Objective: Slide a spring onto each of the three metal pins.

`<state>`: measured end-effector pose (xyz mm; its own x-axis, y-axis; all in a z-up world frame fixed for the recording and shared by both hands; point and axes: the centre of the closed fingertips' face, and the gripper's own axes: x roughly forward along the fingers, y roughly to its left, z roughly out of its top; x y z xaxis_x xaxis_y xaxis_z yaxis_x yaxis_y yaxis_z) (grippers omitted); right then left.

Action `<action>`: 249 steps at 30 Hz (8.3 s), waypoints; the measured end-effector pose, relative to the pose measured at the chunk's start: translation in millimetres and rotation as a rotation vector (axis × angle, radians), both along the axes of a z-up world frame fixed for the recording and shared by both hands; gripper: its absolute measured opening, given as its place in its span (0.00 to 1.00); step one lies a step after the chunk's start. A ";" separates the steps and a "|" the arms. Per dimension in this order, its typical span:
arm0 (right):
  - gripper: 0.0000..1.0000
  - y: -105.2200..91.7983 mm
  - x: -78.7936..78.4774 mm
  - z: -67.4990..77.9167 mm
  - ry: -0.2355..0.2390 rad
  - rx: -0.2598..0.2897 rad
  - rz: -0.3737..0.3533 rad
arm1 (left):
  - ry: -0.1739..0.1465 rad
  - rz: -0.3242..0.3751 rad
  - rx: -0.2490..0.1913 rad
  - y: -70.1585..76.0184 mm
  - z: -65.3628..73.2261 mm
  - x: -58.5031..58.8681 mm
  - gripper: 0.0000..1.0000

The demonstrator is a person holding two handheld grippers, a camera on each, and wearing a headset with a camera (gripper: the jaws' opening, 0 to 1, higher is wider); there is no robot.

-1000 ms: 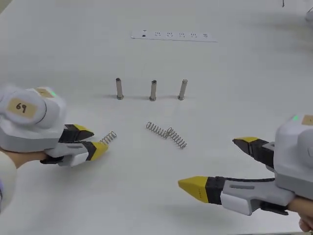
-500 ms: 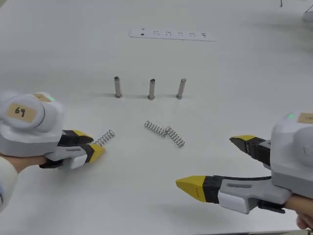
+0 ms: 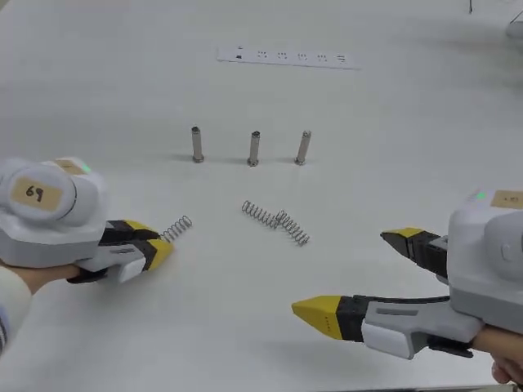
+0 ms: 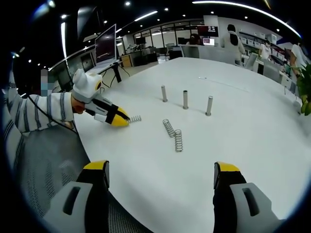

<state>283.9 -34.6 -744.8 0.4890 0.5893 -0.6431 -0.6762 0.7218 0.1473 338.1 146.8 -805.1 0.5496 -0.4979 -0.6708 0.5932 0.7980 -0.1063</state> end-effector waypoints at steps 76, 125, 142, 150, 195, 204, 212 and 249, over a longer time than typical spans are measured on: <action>0.70 31.1 1.9 34.4 -0.147 -0.051 0.436 | -0.097 -0.474 0.108 -30.3 73.2 -26.4 0.02; 0.18 85.1 -5.2 23.6 -0.083 0.057 0.717 | -0.075 -0.708 -0.094 -83.5 86.5 -57.8 0.02; 0.09 83.3 -10.2 18.7 -0.036 0.085 0.717 | -0.047 -0.720 -0.121 -88.9 81.3 -62.0 0.02; 0.08 81.2 -9.9 14.3 -0.037 0.054 0.727 | -0.051 -0.709 -0.121 -90.0 76.9 -60.1 0.01; 0.07 67.7 -4.1 26.7 -0.047 -0.267 0.782 | -0.117 -0.644 -0.127 -112.9 66.5 -52.5 0.01; 0.07 68.2 -7.0 30.1 -0.040 -0.320 0.827 | -0.161 -0.634 -0.138 -116.8 67.4 -54.9 0.01; 0.07 69.4 -9.7 33.4 -0.034 -0.354 0.867 | -0.177 -0.627 -0.160 -121.4 68.0 -55.5 0.01; 0.08 72.5 9.7 39.5 -0.058 -0.441 0.918 | -0.304 -0.544 -0.238 -124.3 98.7 -33.7 0.01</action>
<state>293.6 37.9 -705.3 0.0052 0.4690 -0.8832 -0.9937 -0.0968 -0.0572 304.4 22.5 -706.4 0.3256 -0.8730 -0.3630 0.9359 0.3522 -0.0075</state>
